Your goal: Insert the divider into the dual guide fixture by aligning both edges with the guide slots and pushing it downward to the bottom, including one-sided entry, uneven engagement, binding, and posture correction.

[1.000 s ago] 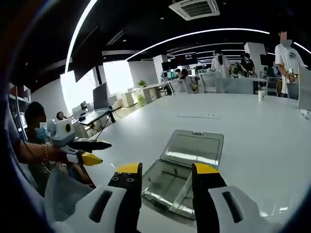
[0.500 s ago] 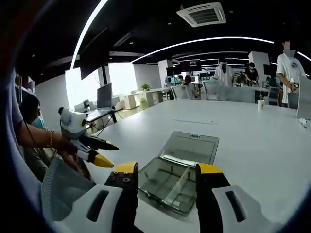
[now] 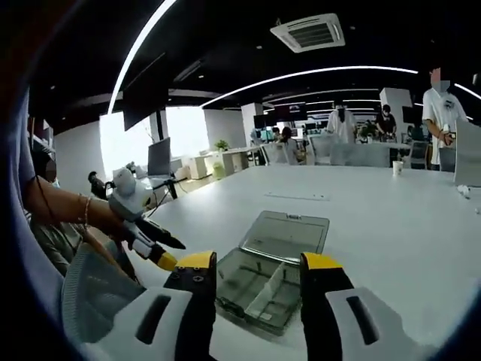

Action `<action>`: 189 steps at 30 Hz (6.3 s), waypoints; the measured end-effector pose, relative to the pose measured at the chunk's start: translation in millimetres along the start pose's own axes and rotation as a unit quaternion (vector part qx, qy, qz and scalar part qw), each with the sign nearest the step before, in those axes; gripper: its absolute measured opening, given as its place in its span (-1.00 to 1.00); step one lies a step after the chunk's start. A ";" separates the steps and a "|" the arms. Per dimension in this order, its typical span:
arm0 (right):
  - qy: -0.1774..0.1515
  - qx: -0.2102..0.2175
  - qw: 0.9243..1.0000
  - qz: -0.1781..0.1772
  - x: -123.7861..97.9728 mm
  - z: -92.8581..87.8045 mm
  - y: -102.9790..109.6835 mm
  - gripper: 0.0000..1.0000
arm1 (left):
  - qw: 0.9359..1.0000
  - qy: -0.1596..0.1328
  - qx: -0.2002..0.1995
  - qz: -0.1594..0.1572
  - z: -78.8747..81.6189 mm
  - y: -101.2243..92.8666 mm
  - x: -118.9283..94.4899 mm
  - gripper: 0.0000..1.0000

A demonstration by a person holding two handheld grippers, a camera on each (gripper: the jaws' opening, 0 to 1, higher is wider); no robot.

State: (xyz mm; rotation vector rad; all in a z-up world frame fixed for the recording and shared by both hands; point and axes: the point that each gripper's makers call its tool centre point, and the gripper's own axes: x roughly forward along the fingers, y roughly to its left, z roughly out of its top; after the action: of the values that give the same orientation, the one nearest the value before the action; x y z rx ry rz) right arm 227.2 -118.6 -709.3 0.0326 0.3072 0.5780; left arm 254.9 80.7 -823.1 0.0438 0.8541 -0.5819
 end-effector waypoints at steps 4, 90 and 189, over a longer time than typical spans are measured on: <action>-0.009 0.004 1.000 -0.003 -1.4 3.1 -1.9 -0.21 | 1.000 0.005 -0.026 0.004 1.4 1.4 4.2 0.27; -0.054 0.038 0.997 -0.028 -13.1 14.8 -20.3 -0.42 | 0.982 0.145 -0.001 0.125 -19.0 28.4 36.8 -0.16; -0.018 0.003 0.999 -0.050 -9.5 23.1 -21.8 -0.48 | 0.970 -0.049 -0.238 0.026 41.6 21.9 6.1 -0.39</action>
State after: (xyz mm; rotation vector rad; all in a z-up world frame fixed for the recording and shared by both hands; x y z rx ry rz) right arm 238.0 -140.7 -687.2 0.0340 0.2744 0.4764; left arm 298.0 85.4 -804.0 -0.3953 0.8742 -0.3146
